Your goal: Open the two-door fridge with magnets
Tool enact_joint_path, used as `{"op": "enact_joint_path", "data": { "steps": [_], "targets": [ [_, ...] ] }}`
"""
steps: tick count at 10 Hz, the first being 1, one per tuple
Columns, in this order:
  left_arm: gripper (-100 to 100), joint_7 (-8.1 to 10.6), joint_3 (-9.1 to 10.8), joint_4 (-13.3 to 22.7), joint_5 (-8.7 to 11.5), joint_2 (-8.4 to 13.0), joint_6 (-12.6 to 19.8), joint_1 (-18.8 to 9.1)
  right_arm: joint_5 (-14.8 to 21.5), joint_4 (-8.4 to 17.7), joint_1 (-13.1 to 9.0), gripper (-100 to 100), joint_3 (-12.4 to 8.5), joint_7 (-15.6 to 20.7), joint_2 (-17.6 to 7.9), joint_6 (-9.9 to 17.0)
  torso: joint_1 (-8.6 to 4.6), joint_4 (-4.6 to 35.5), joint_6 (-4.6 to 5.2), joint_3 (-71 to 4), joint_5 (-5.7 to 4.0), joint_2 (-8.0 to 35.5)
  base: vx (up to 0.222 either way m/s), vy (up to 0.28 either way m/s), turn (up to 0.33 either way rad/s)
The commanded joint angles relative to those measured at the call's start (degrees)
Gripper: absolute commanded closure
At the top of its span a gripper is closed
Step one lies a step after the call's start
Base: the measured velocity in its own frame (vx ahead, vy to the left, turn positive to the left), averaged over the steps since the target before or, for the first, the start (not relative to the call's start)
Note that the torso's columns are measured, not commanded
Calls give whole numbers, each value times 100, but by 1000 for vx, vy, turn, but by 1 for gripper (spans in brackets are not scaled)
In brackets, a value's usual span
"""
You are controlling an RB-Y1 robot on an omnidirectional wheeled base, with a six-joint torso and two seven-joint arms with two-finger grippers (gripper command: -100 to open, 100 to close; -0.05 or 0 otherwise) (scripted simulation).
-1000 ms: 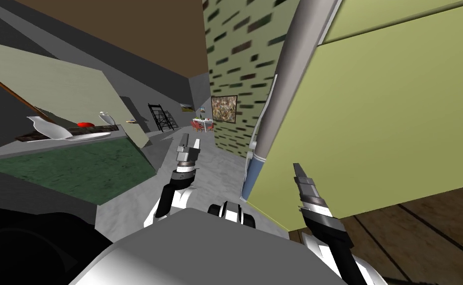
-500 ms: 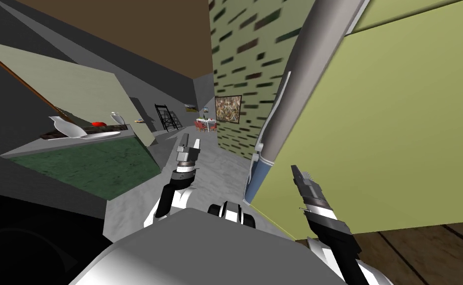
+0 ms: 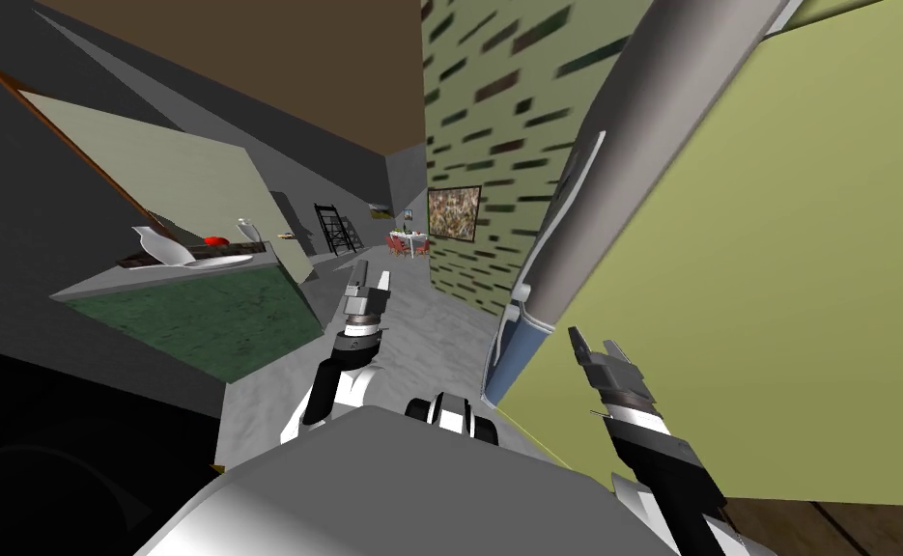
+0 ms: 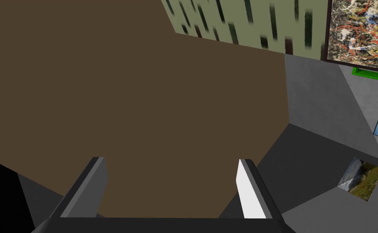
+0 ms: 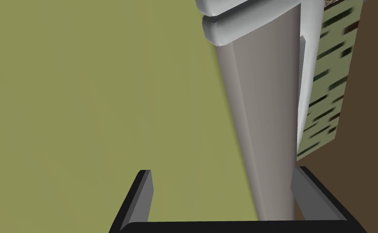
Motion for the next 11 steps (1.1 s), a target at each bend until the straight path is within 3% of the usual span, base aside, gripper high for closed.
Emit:
{"op": "enact_joint_path", "data": {
  "steps": [1,6,7,11],
  "targets": [
    [0,0,0,0,0,0,0,0,346,15,45,-100,-124,389,-13,152,-4,0,2,1,-1,3,42,44,107],
    [0,0,0,0,0,0,0,0,1042,40,150,-100,-370,1149,-73,481,2,1,1,3,1,6,42,68,81],
    [0,0,0,0,0,0,0,0,1042,40,150,-100,-370,1171,-73,481,2,2,0,5,1,8,29,49,57],
    [0,0,0,0,0,0,0,0,1738,112,244,-100,-615,1883,-132,819,3,-1,2,-2,3,-1,53,73,89]
  ]
}}
